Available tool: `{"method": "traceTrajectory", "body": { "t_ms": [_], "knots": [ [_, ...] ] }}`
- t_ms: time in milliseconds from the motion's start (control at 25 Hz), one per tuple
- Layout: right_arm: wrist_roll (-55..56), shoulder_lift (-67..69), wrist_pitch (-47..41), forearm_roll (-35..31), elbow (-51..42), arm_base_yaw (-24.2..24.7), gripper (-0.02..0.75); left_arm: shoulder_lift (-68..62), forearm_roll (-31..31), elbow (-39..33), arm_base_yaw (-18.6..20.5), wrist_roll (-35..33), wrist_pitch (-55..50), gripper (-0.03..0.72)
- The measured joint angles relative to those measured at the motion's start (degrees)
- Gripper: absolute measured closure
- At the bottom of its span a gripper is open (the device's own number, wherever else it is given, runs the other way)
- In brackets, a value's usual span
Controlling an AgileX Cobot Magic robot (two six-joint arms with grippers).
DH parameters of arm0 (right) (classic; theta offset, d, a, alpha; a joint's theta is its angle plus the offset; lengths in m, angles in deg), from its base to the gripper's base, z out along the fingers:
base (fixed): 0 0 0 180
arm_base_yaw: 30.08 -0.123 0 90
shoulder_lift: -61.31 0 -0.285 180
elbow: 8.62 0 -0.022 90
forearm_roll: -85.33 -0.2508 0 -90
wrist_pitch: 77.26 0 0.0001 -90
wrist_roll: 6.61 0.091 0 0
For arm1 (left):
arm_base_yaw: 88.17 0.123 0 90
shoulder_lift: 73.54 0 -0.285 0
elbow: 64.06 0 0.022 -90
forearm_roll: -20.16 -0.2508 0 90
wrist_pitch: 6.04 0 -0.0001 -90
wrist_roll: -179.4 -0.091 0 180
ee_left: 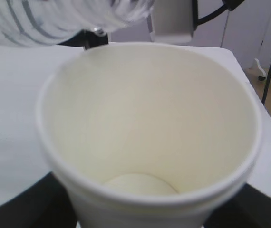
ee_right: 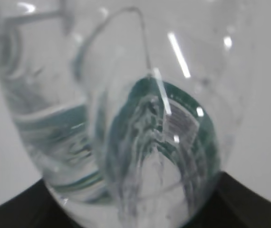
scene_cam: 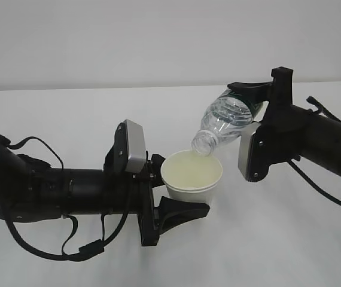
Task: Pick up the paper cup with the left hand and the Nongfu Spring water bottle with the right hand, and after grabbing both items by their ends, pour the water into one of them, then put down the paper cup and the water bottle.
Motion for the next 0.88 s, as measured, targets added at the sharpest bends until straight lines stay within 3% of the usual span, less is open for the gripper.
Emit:
{"method": "traceTrajectory", "body": {
  "t_ms": [880],
  "knots": [
    [-2.00,0.00,1.12,0.00,0.00,0.00,0.281,0.00,-0.11,0.00,0.00,0.00,0.00,0.197]
  ]
}}
